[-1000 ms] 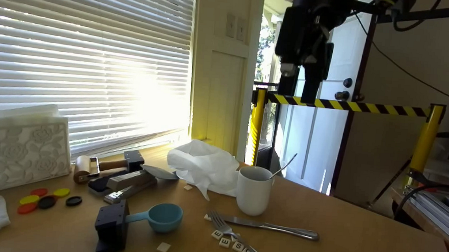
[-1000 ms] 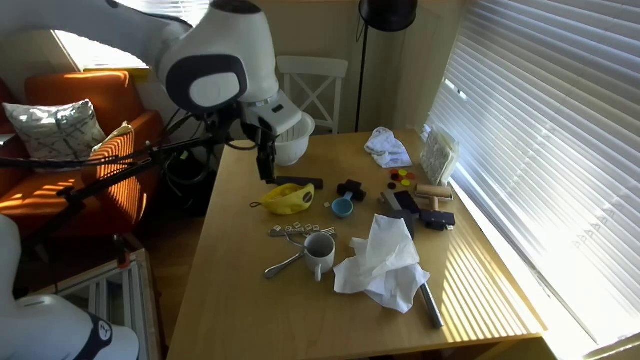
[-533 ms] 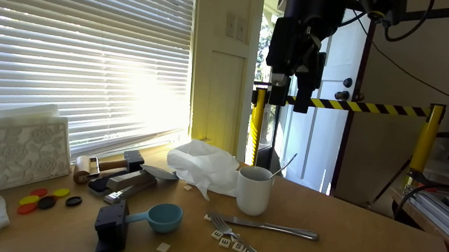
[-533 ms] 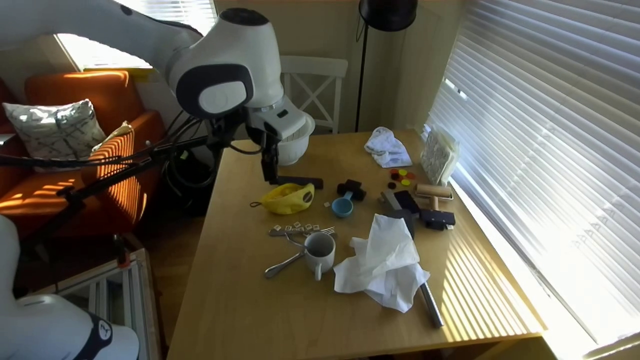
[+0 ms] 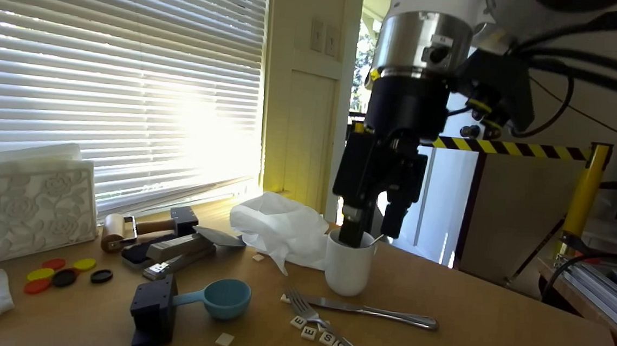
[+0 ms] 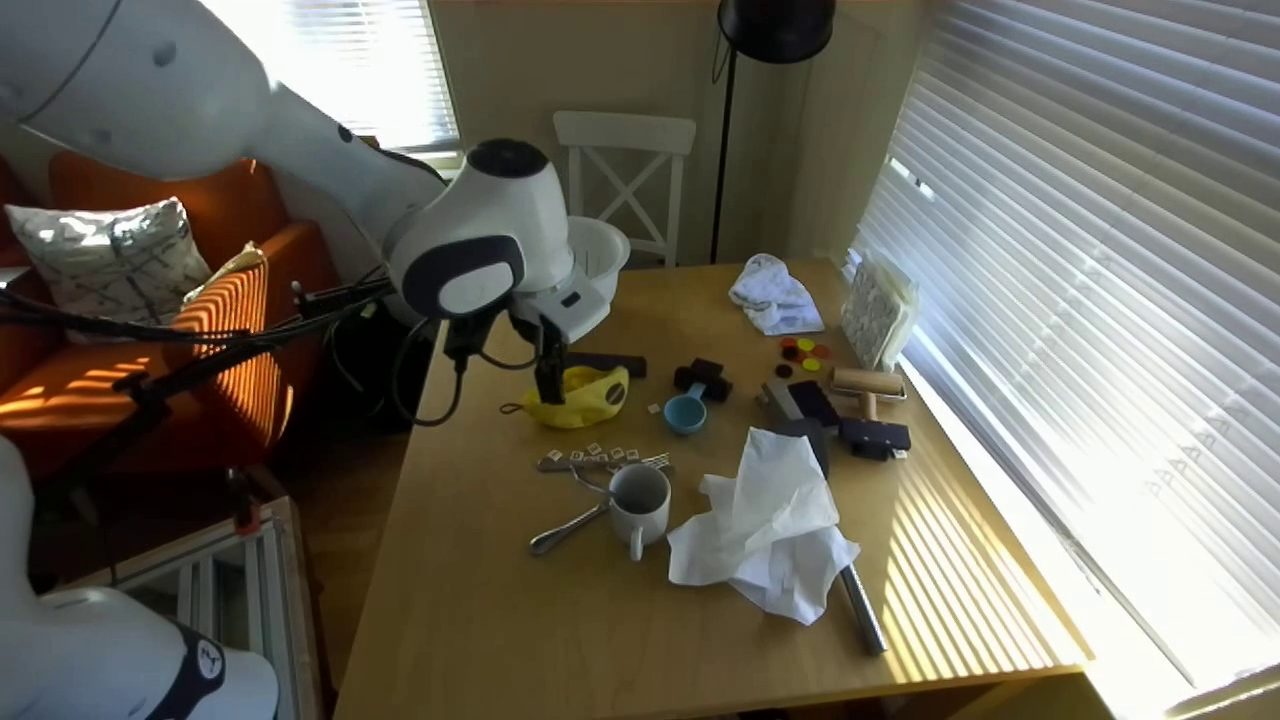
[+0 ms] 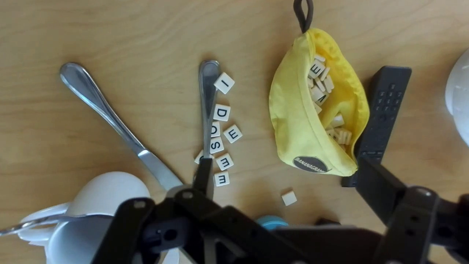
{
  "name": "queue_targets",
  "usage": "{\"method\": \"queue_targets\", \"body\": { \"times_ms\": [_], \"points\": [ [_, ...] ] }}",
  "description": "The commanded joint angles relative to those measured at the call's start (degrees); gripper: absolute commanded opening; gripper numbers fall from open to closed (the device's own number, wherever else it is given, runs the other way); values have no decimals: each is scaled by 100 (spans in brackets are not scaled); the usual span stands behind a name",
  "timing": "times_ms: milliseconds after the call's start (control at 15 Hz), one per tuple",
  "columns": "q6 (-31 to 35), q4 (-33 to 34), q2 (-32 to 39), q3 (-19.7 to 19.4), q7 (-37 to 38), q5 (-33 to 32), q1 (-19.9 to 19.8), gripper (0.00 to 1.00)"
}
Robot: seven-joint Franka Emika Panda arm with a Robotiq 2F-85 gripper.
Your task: Move the fork to the right
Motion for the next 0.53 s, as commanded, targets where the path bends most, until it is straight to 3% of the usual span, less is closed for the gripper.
{"method": "queue_targets", "body": {
  "times_ms": [0, 467],
  "points": [
    [759, -135, 496, -343, 828, -396, 194, 100],
    [1132, 145, 1446, -967, 1646, -697, 752, 100]
  ]
}}
